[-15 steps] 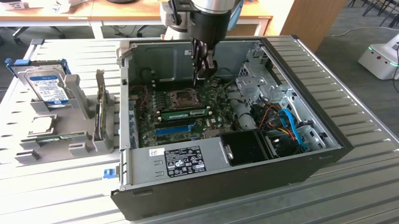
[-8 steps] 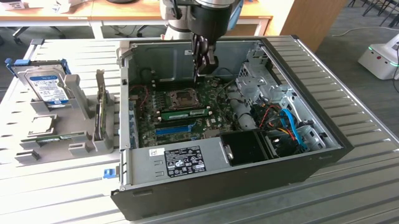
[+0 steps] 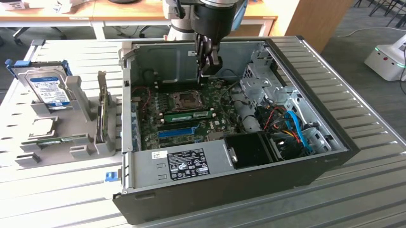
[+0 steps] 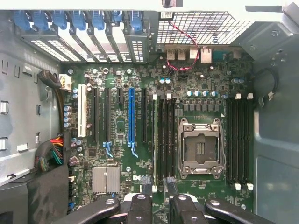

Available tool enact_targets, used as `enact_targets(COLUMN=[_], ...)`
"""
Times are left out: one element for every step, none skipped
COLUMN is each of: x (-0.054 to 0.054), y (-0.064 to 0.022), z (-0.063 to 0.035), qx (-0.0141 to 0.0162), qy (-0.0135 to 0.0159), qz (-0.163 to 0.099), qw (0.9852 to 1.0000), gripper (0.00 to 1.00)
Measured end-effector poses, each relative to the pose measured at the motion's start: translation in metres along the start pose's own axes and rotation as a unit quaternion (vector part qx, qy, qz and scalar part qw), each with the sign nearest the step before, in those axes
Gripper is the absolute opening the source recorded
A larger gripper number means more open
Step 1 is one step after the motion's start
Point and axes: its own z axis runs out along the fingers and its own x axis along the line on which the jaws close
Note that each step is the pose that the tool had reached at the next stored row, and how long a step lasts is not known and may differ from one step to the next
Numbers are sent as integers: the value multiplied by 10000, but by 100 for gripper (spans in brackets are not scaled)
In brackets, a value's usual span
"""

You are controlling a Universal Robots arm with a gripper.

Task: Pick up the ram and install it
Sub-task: 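Press down the ram until it locks into place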

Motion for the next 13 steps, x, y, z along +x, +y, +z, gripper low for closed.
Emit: enact_targets(x=[0, 0, 0, 0, 0, 0, 0, 0, 0, 0, 0, 0, 0], y=[0, 0, 0, 0, 0, 0, 0, 0, 0, 0, 0, 0, 0], z=[0, 0, 0, 0, 0, 0, 0, 0, 0, 0, 0, 0, 0], qx=[0, 0, 0, 0, 0, 0, 0, 0, 0, 0, 0, 0, 0], qy=[0, 0, 0, 0, 0, 0, 0, 0, 0, 0, 0, 0, 0], qz=[0, 0, 0, 0, 0, 0, 0, 0, 0, 0, 0, 0, 0], qw=[10000, 10000, 10000, 10000, 10000, 10000, 10000, 10000, 10000, 10000, 10000, 10000, 10000], gripper=[25, 25, 25, 25, 25, 25, 25, 25, 24, 17, 11, 11, 11])
